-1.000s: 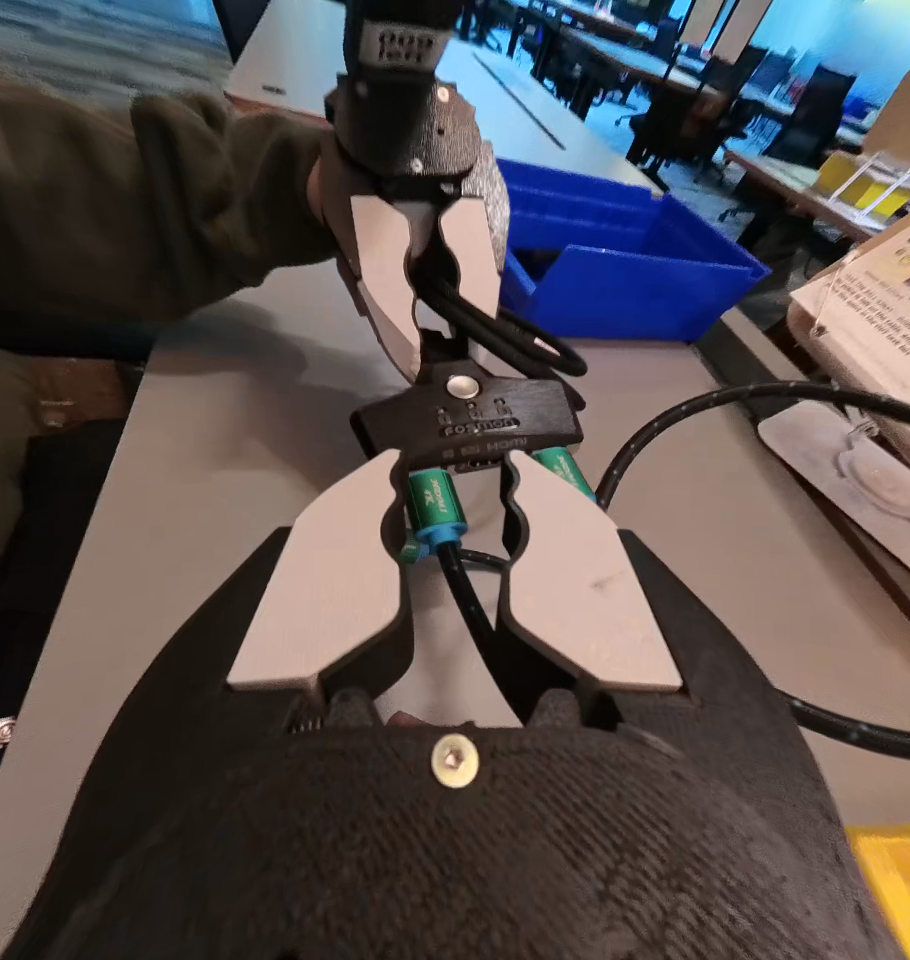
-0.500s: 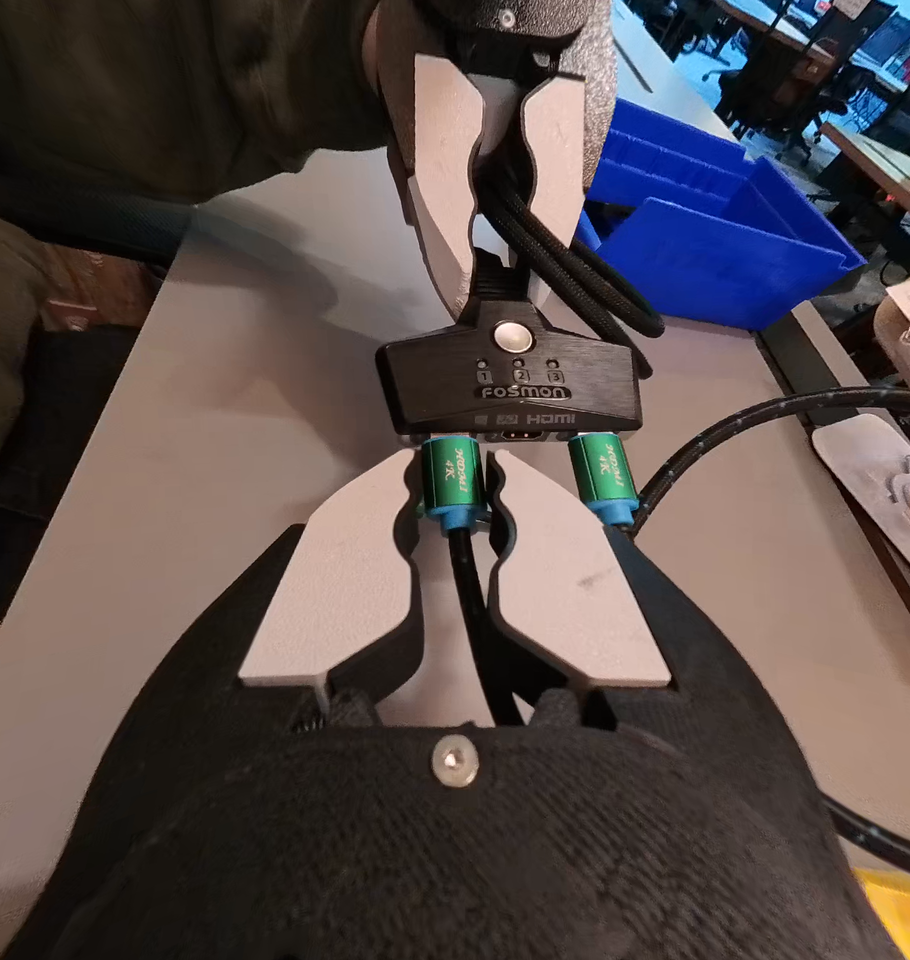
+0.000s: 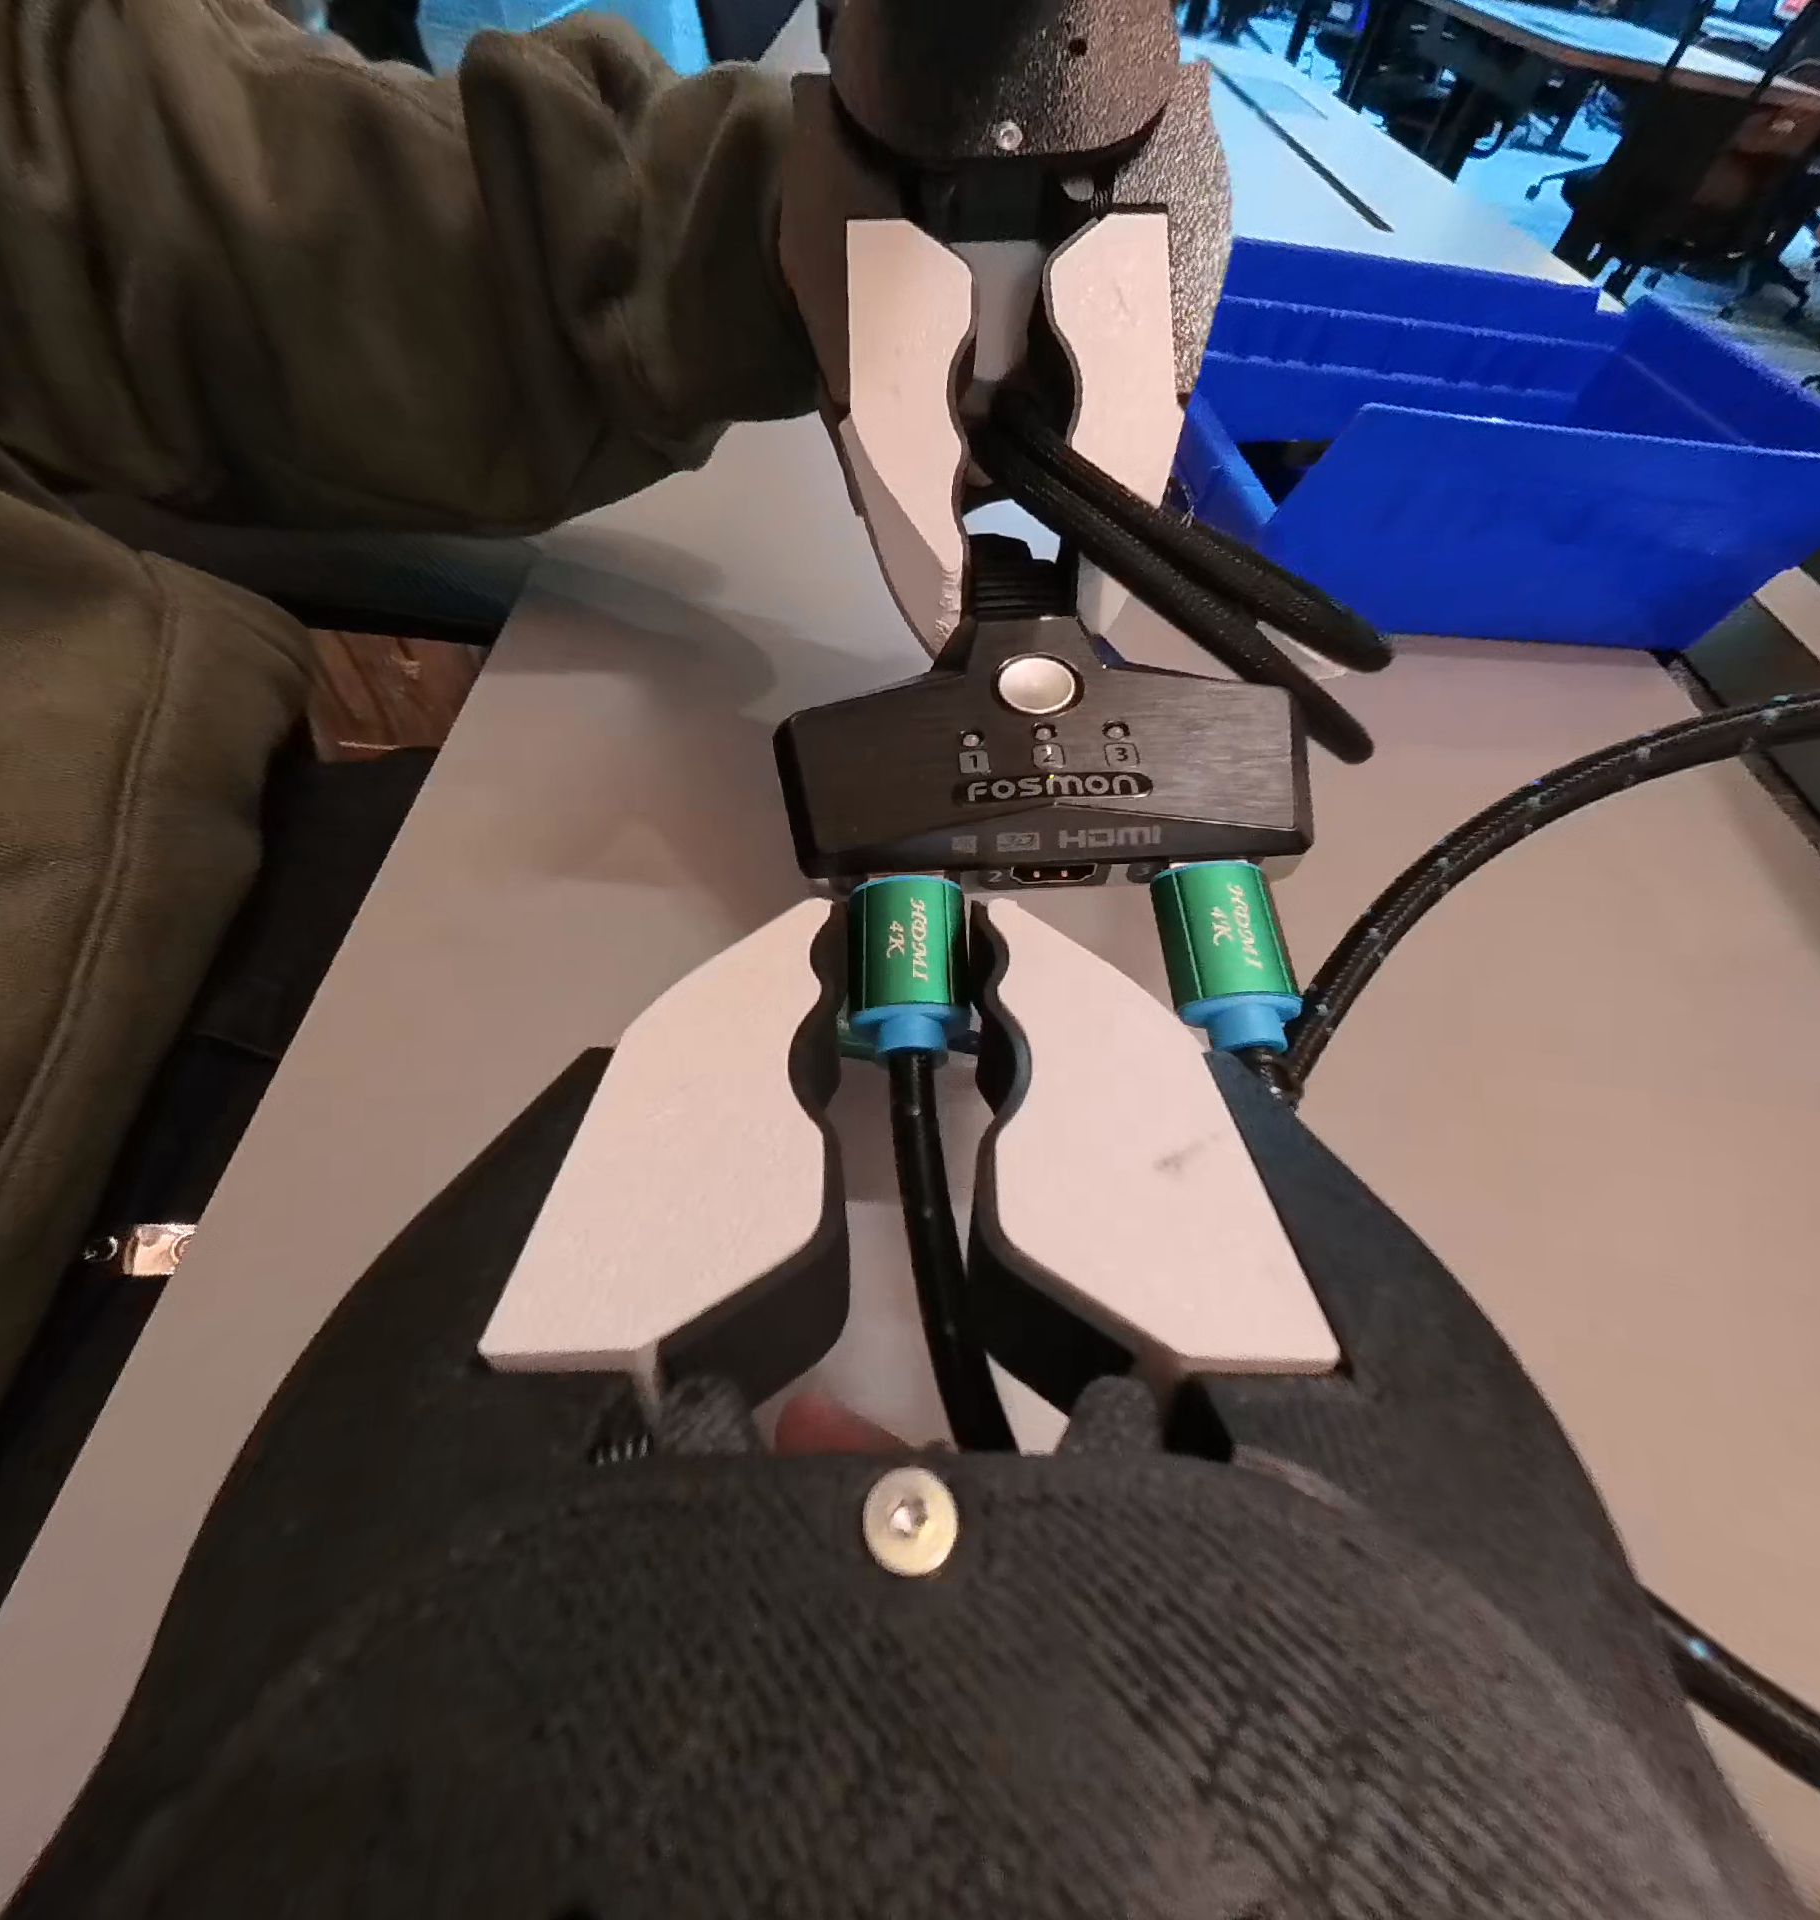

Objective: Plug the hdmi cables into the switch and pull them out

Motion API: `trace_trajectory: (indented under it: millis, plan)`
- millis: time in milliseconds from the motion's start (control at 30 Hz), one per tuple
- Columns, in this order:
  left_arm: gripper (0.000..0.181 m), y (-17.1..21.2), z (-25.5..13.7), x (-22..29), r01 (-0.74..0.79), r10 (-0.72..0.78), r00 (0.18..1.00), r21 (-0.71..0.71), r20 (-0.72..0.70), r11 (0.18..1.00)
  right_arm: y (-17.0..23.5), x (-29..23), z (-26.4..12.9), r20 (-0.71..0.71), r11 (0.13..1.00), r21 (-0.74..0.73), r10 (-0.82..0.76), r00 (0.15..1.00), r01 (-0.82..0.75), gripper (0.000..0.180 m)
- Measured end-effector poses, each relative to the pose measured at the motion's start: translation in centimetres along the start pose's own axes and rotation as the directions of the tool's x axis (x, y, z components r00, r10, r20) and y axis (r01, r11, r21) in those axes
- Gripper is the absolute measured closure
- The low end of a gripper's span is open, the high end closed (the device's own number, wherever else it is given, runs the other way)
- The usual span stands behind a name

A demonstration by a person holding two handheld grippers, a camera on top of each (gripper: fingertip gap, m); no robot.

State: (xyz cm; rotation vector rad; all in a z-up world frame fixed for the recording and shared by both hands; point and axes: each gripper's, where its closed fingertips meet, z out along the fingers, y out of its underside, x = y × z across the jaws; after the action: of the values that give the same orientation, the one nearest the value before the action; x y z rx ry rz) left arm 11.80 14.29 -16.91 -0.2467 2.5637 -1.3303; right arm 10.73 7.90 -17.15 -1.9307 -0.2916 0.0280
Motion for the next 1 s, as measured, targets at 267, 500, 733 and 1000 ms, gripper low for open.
trace_trajectory:
  millis: [267, 500, 733, 1000]
  plan:
    - [0.159, -0.1, -0.2, 0.1, -0.012, 0.012, 1.0, 0.006, 0.007, 1.0, -0.3, -0.2, -0.3, 0.039, 0.996, 0.054, 0.07, 0.997, -0.072, 0.158]
    - [0.159, -0.2, -0.6, 0.1, -0.007, 0.007, 1.0, 0.034, 0.015, 0.999, -0.8, -0.2, -0.1, 0.043, 0.996, 0.077, 0.031, 0.999, -0.034, 0.159]
    - [0.159, -1.6, -0.9, 0.4, 0.013, -0.015, 1.0, 0.127, 0.015, 0.992, -1.8, -0.4, -1.1, 0.048, 0.995, 0.097, 0.019, 0.999, -0.024, 0.158]
    - [0.159, -2.1, -0.4, 0.9, -0.006, 0.006, 1.0, 0.078, 0.005, 0.997, -1.2, -0.8, -1.9, 0.046, 0.999, 0.031, -0.027, 0.999, 0.026, 0.158]
